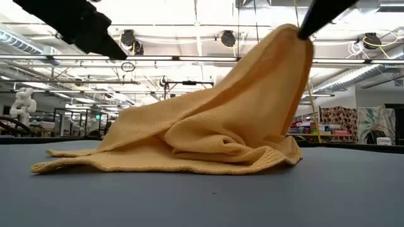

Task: Roll towel into tight, uniform cylinder
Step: Fold the orange microfiber cloth

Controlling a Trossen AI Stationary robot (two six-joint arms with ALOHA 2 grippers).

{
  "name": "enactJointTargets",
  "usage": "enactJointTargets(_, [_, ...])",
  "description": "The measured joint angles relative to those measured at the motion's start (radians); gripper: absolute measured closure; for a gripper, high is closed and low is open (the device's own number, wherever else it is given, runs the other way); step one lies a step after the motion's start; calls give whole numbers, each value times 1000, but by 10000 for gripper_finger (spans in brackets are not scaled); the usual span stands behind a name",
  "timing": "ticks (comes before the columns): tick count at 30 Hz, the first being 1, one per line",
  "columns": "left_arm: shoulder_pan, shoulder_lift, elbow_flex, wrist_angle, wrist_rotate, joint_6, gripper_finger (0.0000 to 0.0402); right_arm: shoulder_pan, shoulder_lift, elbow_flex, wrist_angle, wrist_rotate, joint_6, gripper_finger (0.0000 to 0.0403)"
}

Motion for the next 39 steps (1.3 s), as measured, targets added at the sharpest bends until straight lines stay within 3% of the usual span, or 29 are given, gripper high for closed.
enactJointTargets(2, [4,0,0,93,31,83,388,11,14,0,5,87,13,298])
enactJointTargets(5, [4,0,0,353,104,331,353,5,24,0,6,185,13,294])
enactJointTargets(9, [3,24,1,782,245,685,293,-40,24,0,11,209,-17,301])
enactJointTargets(15, [37,153,2,1259,259,1042,218,-103,24,0,99,207,-141,386])
enactJointTargets(24, [116,337,1,1558,285,1091,196,-130,24,0,369,236,-414,400])
enactJointTargets(33, [120,393,1,1759,251,1064,197,-148,24,0,436,236,-441,402])
enactJointTargets(36, [134,393,1,1750,218,1066,214,-148,24,0,465,235,-445,402])
enactJointTargets(39, [137,393,1,1739,197,1097,275,-137,23,0,477,212,-445,402])
